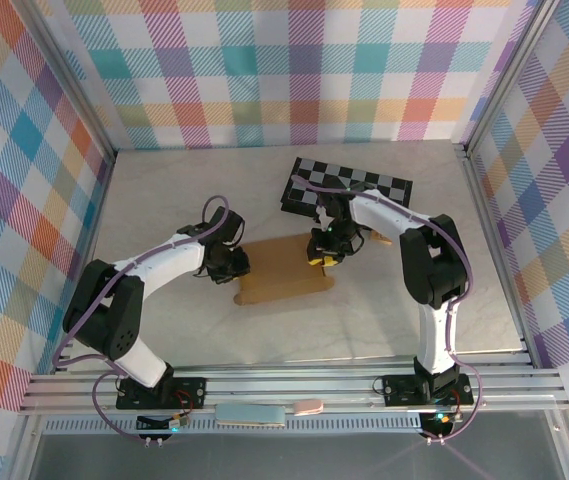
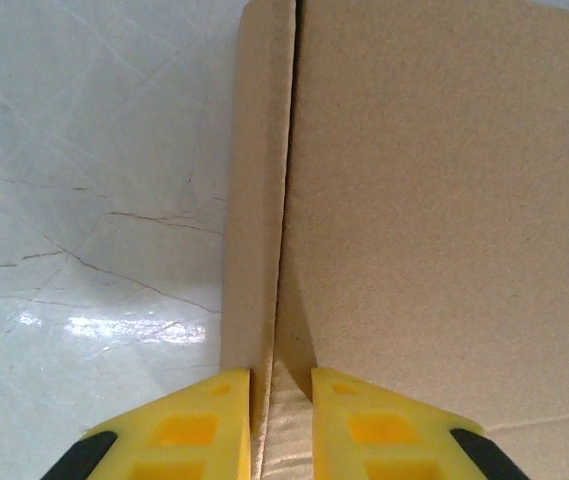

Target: Fold the paper box

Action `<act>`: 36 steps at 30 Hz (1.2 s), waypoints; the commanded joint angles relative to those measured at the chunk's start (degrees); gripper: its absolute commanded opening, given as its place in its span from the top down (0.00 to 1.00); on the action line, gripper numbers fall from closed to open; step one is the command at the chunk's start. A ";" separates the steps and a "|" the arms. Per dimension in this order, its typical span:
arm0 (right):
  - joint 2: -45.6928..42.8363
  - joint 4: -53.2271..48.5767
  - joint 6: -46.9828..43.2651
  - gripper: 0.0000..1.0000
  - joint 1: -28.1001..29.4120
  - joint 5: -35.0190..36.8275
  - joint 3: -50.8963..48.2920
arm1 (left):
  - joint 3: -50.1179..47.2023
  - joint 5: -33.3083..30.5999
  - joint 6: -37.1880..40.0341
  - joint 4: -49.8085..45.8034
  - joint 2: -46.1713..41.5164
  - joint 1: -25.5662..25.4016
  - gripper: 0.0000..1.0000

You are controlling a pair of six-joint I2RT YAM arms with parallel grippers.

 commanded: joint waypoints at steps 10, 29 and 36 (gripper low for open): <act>-3.86 13.45 -6.70 0.37 -9.22 -18.78 -12.64 | -6.35 3.84 1.53 3.75 -1.52 3.02 0.86; 1.86 26.46 -5.16 0.36 -8.89 -37.76 -17.43 | -16.32 2.11 0.31 5.74 -4.10 7.89 0.98; 1.43 33.42 1.39 0.38 -5.55 -42.57 -17.50 | -16.55 2.64 -0.84 7.30 -3.36 8.45 0.99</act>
